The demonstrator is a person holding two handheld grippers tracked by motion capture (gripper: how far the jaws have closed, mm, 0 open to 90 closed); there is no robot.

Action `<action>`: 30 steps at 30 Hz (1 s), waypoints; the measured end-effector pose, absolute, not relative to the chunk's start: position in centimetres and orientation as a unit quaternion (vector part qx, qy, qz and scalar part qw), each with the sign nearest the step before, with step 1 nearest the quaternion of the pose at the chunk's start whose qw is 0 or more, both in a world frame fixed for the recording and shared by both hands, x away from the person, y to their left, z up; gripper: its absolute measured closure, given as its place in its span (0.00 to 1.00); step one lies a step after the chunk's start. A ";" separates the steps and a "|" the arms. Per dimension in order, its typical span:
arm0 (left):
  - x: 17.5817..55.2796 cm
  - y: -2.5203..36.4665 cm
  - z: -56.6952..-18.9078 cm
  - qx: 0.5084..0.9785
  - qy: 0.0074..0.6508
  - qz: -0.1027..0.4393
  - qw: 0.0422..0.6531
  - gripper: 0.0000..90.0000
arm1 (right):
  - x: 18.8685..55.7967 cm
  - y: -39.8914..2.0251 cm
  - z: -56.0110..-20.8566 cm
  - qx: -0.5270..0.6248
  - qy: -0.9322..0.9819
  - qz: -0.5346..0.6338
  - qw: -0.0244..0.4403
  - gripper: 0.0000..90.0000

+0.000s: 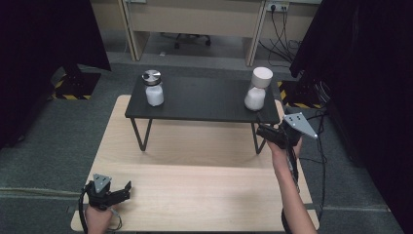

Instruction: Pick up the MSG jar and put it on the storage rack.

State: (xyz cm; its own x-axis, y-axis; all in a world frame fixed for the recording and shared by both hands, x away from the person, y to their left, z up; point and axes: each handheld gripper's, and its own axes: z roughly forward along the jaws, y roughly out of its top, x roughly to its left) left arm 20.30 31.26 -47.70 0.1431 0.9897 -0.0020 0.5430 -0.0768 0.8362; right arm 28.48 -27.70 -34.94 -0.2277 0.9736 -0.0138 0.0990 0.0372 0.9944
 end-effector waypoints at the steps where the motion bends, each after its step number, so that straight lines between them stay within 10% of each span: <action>1: 20.3 31.3 -47.7 0.665 0.576 0.310 0.360 0.00 | 28.3 -27.8 -35.1 0.459 0.585 0.521 0.419 0.00; 30: 20.2 31.1 -47.8 0.663 0.577 0.313 0.359 0.00 | 23.8 -27.7 -42.0 0.494 0.591 0.507 0.387 0.00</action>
State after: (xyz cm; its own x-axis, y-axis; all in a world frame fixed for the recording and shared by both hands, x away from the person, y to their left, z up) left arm 20.19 31.14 -47.78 0.1384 0.9904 0.0012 0.5400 -0.0765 0.8382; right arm 23.79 -27.67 -41.98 -0.2119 0.9763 0.0433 0.1918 -0.0019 0.9814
